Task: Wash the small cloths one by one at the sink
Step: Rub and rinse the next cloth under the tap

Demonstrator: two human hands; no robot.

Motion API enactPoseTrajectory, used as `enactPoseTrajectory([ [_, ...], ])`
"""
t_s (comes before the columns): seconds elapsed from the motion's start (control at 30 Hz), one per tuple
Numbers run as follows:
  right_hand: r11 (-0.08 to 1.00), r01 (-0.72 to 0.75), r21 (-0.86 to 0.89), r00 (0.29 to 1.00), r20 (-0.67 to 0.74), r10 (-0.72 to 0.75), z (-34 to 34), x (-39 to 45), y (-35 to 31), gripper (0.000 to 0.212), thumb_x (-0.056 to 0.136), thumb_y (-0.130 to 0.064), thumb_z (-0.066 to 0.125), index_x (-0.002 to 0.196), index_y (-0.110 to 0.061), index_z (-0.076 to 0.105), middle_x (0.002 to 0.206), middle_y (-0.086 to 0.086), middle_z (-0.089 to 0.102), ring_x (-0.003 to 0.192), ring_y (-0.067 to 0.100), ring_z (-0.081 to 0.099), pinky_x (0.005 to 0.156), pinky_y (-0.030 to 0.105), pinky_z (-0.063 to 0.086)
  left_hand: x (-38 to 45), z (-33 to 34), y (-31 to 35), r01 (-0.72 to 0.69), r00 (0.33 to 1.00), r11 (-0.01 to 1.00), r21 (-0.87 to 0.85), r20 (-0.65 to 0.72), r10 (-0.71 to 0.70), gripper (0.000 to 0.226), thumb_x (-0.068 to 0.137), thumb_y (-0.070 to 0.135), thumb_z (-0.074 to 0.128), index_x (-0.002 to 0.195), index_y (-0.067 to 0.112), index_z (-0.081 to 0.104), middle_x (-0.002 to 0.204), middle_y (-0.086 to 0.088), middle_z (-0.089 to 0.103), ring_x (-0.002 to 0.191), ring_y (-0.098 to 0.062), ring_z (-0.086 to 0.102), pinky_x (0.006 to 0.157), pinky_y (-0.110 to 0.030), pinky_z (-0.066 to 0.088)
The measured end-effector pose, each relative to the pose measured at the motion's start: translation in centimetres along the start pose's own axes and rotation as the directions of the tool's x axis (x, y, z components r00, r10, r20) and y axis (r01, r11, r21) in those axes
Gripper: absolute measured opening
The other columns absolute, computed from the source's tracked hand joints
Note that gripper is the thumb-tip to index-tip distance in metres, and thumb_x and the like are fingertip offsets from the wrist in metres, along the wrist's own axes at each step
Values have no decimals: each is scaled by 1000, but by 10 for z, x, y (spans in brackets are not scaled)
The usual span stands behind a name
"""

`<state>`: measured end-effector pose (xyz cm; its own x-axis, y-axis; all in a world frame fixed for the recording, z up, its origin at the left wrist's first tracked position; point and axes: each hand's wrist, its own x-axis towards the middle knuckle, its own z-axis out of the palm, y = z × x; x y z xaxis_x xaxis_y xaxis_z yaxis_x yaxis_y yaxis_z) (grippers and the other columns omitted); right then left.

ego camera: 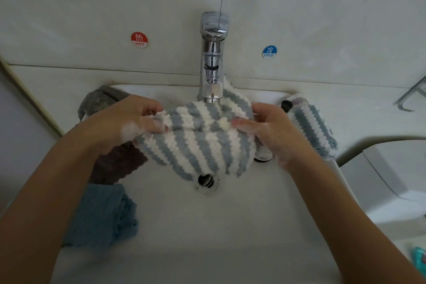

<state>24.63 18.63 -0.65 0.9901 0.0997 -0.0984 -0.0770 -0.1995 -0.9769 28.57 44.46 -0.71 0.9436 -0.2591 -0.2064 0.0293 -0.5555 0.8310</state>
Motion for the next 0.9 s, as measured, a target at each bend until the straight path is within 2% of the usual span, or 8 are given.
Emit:
enactPoseTrajectory([
  [0.13, 999, 43, -33, 998, -51, -44, -2, 2, 4, 14, 97, -6, 56, 108, -10, 63, 80, 1, 75, 72, 18, 72, 62, 29, 57, -2, -6, -5, -5, 1000, 999, 49, 13, 4, 6, 89, 6, 63, 92, 10, 66, 92, -17, 67, 85, -31, 63, 73, -34, 50],
  [0.23, 993, 68, -96, 998, 2, -68, 8, 1, 9, 29, 100, -10, 50, 128, -14, 57, 97, 18, 72, 89, 42, 67, 81, 51, 55, -4, 1, -5, -42, 999, 997, 64, 19, 41, 31, 93, -3, 53, 83, 26, 58, 86, -2, 61, 75, -14, 58, 57, -14, 48],
  [0.4, 995, 89, -34, 996, 27, -88, 10, -1, 6, 35, 96, 3, 44, 89, -20, 69, 80, -8, 70, 79, 10, 68, 67, 19, 50, -3, 5, -3, -95, 994, 995, 25, 54, 93, 40, 92, -10, 47, 96, 26, 64, 100, -7, 68, 82, -9, 64, 70, -16, 48],
  [0.53, 995, 94, 19, 995, 43, -95, 11, -2, 7, 9, 84, -12, 57, 88, -4, 61, 80, 4, 61, 75, 13, 62, 68, 21, 47, -2, 19, 6, -70, 996, 988, -140, 43, 77, 27, 90, -9, 49, 89, 13, 64, 83, 0, 67, 67, -3, 62, 60, -10, 46],
  [0.6, 991, 111, 75, 993, 19, -113, 15, -4, 8, 31, 80, -25, 59, 94, 3, 57, 81, 6, 60, 74, 13, 61, 67, 19, 48, -5, 28, 13, -72, 993, 978, -196, 73, 87, 22, 87, -1, 57, 89, 19, 64, 81, 4, 66, 62, 3, 60, 59, -8, 45],
  [0.73, 971, 148, 185, 984, -129, -126, 28, -5, 9, 31, 96, -31, 58, 90, -1, 57, 80, 6, 60, 75, 17, 62, 71, 29, 51, -8, 50, 21, -72, 994, 963, -258, 61, 91, 10, 94, 18, 57, 95, 27, 63, 97, 6, 67, 89, -5, 62, 85, -26, 49],
  [0.8, 960, 139, 242, 980, -175, -98, 33, -5, 9, 31, 99, -28, 54, 96, 3, 57, 81, 8, 63, 76, 18, 65, 72, 32, 53, -9, 71, 24, -63, 998, 930, -361, -11, 63, 15, 98, 30, 50, 92, 26, 63, 93, 6, 68, 91, -14, 64, 87, -34, 51],
  [0.9, 955, 130, 268, 976, -202, -76, 41, -6, 11, 28, 100, -25, 51, 95, 0, 59, 79, 7, 67, 76, 17, 67, 71, 28, 55, -10, 99, 26, -51, 990, 881, -471, -137, -16, 32, 100, 47, 38, 99, 27, 63, 99, 5, 69, 94, -13, 66, 85, -33, 51],
])
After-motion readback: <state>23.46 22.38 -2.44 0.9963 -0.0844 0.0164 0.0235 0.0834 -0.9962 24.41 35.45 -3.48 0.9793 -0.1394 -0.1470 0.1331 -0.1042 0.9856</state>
